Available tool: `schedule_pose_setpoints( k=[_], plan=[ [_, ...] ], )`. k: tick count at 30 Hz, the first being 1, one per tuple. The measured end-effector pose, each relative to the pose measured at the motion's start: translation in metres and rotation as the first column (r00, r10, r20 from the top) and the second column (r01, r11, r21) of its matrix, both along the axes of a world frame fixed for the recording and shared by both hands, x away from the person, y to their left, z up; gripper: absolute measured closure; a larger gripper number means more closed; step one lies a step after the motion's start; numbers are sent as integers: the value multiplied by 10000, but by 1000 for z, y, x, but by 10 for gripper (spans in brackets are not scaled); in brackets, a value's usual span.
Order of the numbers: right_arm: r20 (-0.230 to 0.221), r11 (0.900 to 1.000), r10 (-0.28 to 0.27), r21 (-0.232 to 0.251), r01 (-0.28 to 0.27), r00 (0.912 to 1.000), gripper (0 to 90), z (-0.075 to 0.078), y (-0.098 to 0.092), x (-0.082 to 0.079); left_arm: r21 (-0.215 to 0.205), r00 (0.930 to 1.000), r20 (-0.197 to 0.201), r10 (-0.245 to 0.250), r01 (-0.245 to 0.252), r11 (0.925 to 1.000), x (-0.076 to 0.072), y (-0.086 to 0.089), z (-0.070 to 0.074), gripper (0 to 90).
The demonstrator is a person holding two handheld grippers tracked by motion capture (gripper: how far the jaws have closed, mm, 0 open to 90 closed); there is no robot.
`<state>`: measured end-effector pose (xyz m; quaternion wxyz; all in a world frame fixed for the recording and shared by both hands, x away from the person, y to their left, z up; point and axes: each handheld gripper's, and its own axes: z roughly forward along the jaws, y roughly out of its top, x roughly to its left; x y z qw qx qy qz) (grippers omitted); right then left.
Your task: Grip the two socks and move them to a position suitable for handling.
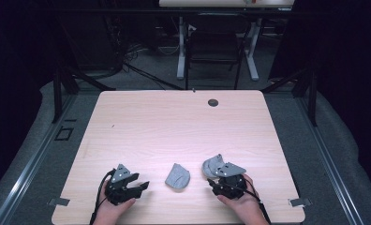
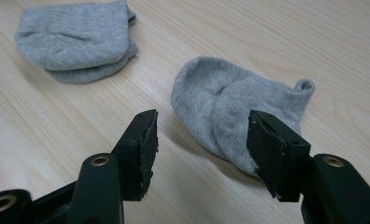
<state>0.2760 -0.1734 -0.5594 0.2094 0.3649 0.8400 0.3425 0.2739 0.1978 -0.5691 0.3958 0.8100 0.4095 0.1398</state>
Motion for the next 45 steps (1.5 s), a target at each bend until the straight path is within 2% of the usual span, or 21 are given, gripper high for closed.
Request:
schedule_pose_setpoints(
  k=[7, 15, 24, 26, 30, 35, 38, 40, 41, 42, 44, 45],
  plan=[
    [-247, 9994, -120, 335, 128, 9996, 486, -1, -3, 1, -17, 10000, 11, -33, 33, 10000, 1, -2, 0, 441],
    [-448, 9962, -203, 838, 240, 9988, 501, 0, -8, 2, 68, 10000, 43, -27, 27, 10000, 0, -4, -1, 441],
    [-357, 9964, -151, 833, 180, 9992, 505, 1, -7, 1, -129, 9999, -73, 74, -75, 9999, 2, -9, -2, 438],
    [-320, 9959, -190, 880, 217, 9993, 507, 1, -7, 1, -274, 9998, -216, 46, -52, 9996, 3, -11, -1, 412],
    [-309, 9959, -200, 872, 226, 9993, 508, 2, -7, 1, -296, 9999, -132, -4, 0, 9996, 5, -19, 2, 385],
    [-234, 9954, -235, 923, 256, 9994, 508, 2, -5, 1, -273, 9997, -209, -118, 112, 9996, 6, -30, 10, 432],
    [-192, 9954, -220, 923, 237, 9996, 508, 2, -4, 1, -457, 9998, -175, 58, -66, 9989, 6, -34, 13, 415],
    [-161, 9955, -165, 935, 179, 9997, 508, 3, -4, 0, -1096, 9985, -540, 4, -63, 9940, 8, -42, 15, 324],
    [-121, 9953, -167, 957, 178, 9998, 508, 3, -4, 0, -1252, 9971, -752, -111, 16, 9921, 9, -45, 16, 318],
    [-89, 9948, -175, 999, 183, 9998, 509, 3, -4, 0, -1181, 9963, -827, -235, 137, 9929, 9, -49, 17, 320],
    [-60, 9947, -180, 1010, 185, 9998, 510, 3, -4, 0, -766, 9973, -627, -369, 321, 9965, 10, -54, 18, 400],
    [-56, 9946, -184, 1025, 188, 9998, 510, 3, -4, 0, -766, 9973, -627, -369, 321, 9965, 10, -54, 18, 414]
  ],
)
